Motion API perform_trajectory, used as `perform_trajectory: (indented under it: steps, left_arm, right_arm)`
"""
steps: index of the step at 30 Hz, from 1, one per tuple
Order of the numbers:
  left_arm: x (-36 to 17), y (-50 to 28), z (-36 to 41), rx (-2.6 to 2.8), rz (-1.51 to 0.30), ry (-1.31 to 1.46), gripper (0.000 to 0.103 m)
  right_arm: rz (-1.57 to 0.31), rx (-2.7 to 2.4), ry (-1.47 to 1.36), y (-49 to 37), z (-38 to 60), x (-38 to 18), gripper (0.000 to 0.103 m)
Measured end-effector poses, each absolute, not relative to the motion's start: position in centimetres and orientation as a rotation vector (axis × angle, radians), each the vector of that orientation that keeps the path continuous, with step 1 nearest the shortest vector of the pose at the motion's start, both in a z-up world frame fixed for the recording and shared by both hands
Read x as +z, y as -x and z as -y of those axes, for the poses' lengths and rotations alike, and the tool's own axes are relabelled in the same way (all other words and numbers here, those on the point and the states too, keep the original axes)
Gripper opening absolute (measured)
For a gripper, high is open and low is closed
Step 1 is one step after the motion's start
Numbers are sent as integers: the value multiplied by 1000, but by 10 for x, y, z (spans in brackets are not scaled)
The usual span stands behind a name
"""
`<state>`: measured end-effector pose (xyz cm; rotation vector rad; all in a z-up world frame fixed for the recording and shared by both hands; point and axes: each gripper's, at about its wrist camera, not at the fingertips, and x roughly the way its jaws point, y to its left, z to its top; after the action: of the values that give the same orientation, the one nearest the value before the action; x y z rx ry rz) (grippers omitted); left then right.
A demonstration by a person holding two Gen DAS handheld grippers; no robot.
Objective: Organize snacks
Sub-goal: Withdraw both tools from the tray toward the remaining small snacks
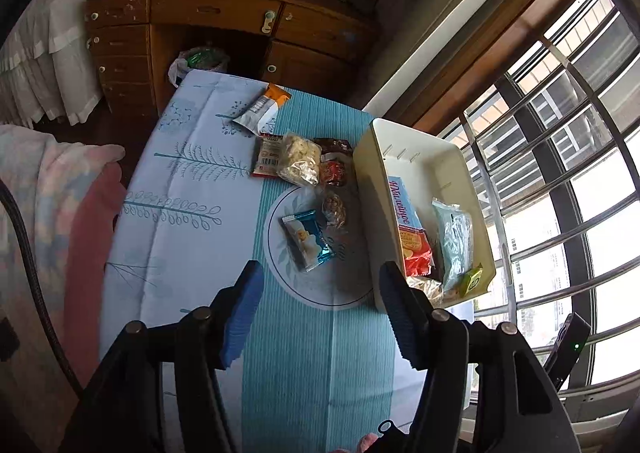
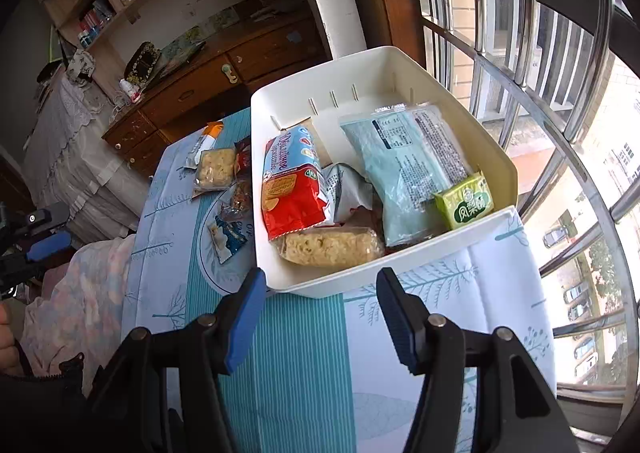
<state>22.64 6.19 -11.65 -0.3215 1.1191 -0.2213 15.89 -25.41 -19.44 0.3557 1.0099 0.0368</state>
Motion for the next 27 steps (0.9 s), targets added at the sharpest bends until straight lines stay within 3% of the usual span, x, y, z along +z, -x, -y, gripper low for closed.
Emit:
perform_trajectory:
  steps: [9,27]
  left_arm:
    - [-116,-234,-103,-244,-1158,270,74]
    - [-133,-270,-132,-282,-1157,-103,76]
  right_arm:
    - [-1028,-28,-418,-143,212,-198,58]
    - [-1107,-162,-400,-125,115,-220,58]
